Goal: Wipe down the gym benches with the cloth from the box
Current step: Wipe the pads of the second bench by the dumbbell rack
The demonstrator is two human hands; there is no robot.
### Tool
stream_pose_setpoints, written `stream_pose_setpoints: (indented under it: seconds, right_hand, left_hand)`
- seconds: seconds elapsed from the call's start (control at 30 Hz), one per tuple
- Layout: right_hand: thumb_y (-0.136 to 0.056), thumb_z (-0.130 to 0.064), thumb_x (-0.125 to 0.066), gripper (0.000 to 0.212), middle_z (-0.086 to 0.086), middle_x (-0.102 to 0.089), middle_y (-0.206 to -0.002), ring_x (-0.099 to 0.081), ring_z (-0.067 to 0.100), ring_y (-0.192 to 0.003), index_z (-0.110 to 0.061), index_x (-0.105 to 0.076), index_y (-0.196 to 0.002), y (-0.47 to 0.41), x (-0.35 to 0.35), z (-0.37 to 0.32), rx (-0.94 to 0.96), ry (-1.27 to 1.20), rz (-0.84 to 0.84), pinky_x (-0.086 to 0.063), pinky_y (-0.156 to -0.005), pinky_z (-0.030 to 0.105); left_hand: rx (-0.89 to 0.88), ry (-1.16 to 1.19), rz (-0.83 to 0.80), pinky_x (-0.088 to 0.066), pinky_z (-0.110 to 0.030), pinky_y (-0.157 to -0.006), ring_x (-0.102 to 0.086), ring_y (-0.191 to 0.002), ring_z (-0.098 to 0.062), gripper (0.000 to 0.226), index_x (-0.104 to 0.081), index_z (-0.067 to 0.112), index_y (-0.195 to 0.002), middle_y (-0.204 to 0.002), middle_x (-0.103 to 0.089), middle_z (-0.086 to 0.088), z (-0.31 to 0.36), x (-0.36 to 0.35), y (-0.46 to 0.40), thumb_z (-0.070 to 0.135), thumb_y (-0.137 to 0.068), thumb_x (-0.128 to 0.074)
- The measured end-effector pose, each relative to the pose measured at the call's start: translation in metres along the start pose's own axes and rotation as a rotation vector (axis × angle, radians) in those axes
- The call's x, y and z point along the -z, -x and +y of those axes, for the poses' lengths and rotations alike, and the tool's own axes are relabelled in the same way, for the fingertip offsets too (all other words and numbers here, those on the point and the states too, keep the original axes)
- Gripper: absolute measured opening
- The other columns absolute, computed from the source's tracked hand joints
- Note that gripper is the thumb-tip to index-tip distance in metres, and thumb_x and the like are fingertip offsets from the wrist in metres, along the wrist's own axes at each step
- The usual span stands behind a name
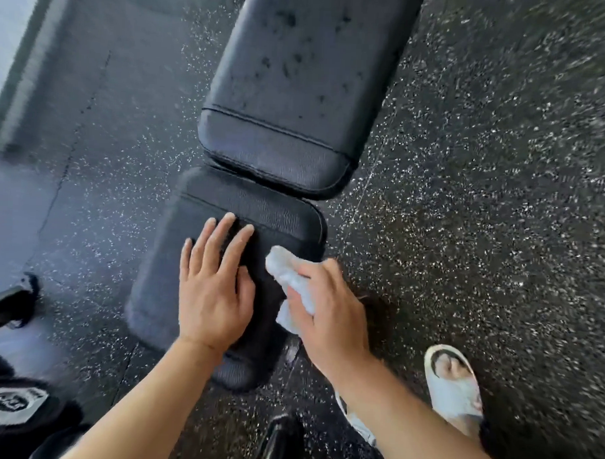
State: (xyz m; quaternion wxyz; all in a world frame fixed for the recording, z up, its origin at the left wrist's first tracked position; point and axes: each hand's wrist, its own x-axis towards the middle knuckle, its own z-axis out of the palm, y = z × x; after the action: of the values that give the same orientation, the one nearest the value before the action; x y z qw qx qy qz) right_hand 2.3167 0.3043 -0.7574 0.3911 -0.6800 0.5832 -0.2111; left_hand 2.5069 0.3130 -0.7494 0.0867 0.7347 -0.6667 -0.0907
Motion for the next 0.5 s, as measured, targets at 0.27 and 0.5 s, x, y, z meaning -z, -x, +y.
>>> stream_pose_setpoints:
  seconds: [0.27,0.5]
  right_hand:
    - [-0.1,-0.033,-0.061,0.021,0.0,-0.055,-0.106,-0.058,0.022,-0.089,-0.014,-0.058,-0.109,-0.063,-0.018,-0.002,-0.14,-0.325,0.463,-0.045,-0.07,0.038]
    - [-0.101,-0.031,-0.059,0.015,-0.006,-0.054,-0.107,-0.059,0.014,-0.094,-0.025,-0.051,-0.112,0.017,-0.065,-0.02,-0.347,-0.57,0.49,-0.05,-0.076,0.037]
  left_hand:
    - [-0.035,-0.017,0.03,-0.025,-0.062,-0.123,-0.029,-0.156,-0.032,0.06,-0.047,0.023,-0.154,-0.166,-0.036,-0.007,-0.006,-0.006,-0.002,0.023,-0.095,-0.043]
    - [-0.064,-0.022,0.047,-0.024,-0.059,-0.124,-0.027,-0.157,-0.031,0.06,-0.046,0.02,-0.154,-0.166,-0.035,-0.007,-0.009,-0.01,-0.001,0.021,-0.094,-0.041]
